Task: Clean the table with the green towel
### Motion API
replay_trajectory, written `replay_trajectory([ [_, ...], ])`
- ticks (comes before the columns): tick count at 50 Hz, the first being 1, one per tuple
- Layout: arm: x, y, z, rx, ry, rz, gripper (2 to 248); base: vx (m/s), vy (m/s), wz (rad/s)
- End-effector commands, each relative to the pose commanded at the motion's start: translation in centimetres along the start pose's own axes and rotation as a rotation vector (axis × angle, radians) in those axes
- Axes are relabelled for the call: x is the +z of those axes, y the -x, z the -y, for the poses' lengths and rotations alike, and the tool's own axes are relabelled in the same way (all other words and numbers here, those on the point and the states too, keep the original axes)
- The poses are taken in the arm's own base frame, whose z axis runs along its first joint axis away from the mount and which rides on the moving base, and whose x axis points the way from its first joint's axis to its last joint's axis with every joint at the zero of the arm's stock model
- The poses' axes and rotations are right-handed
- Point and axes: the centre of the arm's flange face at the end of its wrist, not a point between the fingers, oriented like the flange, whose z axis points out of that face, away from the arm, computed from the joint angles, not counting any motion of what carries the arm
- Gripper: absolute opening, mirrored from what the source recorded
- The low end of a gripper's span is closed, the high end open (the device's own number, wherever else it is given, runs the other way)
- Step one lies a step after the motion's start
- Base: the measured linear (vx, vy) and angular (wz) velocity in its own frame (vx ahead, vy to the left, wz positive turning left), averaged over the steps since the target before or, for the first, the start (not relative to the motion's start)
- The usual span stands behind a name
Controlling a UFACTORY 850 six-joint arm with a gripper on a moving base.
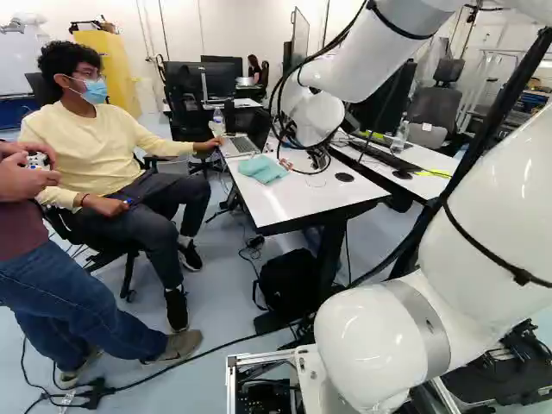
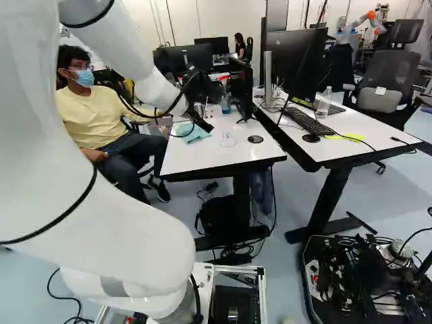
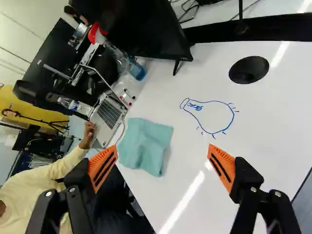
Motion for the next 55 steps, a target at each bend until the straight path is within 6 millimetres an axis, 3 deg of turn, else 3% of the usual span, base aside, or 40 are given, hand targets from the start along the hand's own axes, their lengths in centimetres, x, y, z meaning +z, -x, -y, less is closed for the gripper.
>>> replay_trajectory([
  [19, 0.0, -1.2, 1.5, 0.131, -0.011, 0.111, 247, 0.0, 0.0, 0.0],
  [42, -2.7, 0.7, 4.3, 0.185, -0.091, 0.244, 247, 0.0, 0.0, 0.0],
  [55, -2.5, 0.4, 6.9, 0.173, -0.126, 0.25, 247, 0.0, 0.0, 0.0],
])
